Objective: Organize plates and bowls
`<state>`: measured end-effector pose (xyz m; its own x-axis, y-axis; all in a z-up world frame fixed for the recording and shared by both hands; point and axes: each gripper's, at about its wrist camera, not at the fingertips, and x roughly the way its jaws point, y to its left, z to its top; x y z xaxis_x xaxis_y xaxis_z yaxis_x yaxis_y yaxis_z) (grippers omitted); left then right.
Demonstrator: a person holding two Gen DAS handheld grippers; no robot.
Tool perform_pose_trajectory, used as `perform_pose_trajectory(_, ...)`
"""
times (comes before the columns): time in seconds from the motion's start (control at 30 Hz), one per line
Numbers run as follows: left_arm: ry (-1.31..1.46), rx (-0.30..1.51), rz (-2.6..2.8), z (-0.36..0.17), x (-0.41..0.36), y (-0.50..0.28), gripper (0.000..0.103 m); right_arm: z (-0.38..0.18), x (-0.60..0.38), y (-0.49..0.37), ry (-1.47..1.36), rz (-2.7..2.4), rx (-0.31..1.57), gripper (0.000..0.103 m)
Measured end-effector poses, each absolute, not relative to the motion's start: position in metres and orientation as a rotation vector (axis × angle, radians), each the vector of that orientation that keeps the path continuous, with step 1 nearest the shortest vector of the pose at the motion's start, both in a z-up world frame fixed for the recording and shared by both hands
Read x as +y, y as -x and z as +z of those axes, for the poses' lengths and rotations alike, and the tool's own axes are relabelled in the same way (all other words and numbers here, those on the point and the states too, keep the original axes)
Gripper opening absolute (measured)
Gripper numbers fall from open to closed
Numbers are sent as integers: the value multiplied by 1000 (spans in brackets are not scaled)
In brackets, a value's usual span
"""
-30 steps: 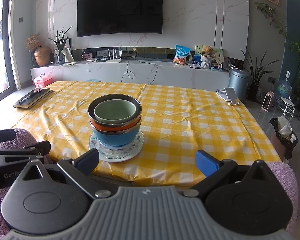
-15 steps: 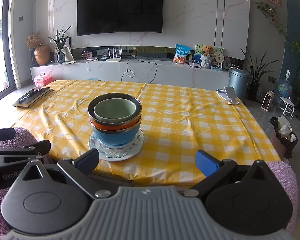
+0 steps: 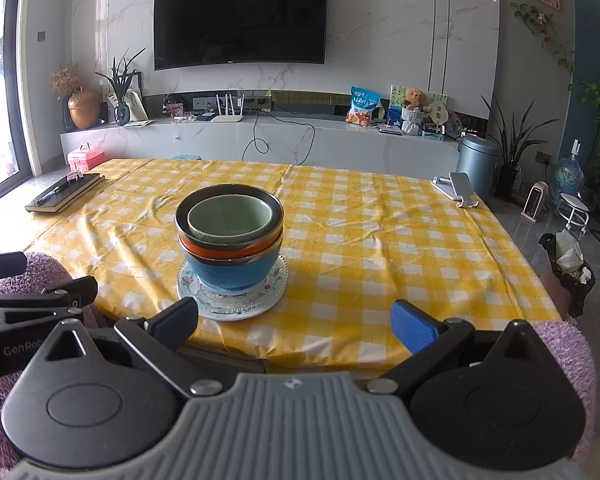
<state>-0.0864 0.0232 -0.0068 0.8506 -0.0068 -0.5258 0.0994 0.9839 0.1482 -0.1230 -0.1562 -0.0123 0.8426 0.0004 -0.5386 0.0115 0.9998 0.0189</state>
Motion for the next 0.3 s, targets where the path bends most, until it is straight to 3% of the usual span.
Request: perform_pose_trajectory(0.3,-170,541,-58,-7,26,89,92,-13,-157,122,-20,-5,574,100)
